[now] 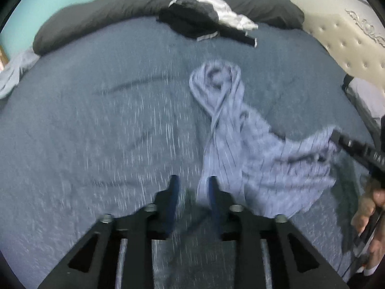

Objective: Fold clothes

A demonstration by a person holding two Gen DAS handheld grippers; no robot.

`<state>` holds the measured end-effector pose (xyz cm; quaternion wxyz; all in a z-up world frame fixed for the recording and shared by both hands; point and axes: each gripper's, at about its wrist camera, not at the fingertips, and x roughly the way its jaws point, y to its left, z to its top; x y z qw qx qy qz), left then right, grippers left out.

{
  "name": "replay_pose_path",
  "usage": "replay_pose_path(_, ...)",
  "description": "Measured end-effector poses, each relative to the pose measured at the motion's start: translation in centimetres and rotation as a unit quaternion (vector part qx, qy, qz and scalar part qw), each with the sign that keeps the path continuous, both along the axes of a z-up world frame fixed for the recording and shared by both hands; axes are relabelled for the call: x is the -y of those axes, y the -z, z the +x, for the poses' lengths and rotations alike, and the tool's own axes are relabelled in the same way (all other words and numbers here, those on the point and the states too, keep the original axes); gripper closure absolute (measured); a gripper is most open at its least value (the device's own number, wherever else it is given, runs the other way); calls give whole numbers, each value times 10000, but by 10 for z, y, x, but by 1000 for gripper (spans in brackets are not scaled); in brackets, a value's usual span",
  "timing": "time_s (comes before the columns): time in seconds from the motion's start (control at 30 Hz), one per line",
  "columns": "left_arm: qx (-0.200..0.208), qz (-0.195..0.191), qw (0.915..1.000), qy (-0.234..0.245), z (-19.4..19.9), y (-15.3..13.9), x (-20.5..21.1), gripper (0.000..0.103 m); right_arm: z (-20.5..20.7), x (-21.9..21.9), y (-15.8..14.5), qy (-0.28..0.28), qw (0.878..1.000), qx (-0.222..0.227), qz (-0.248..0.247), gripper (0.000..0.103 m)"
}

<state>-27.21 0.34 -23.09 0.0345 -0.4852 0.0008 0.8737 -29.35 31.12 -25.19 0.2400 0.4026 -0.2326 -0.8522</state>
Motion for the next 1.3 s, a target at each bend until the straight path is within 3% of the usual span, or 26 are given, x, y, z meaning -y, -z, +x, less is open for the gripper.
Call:
replay_pose_path(0.23, -222, 14, 9991, 354, -62, -17, -32, 70, 1, 0, 0, -41, 10000, 16, -23, 93)
replay_pose_path(0.67, 105, -285, 9975, 642, -143, 18, -80, 65, 0, -7, 5, -83, 9999, 80, 34, 93)
replay_pose_path(0.73, 171, -279, 9975, 627, -146, 24, -78, 65, -1, -11, 6, -51, 9999, 93, 29, 93)
replay_pose_path(0.77, 203, -277, 9975, 618, -147, 27, -78, 70, -1, -12, 7, -33, 9999, 109, 6, 93)
replay_pose_path(0.87, 217, -421, 9970, 620, -144, 30, -76, 95, -1, -12, 9, -26, 9998, 175, -51, 93)
replay_pose_path(1.03, 126, -436, 9970, 630, -132, 21, -66, 96, -2, -8, 7, -43, 9999, 134, 12, 93)
replay_pose_path(1.3, -97, -318, 9993, 181, -97, -4, -12, 99, 0, -1, 6, -103, 9998, 96, 125, 93)
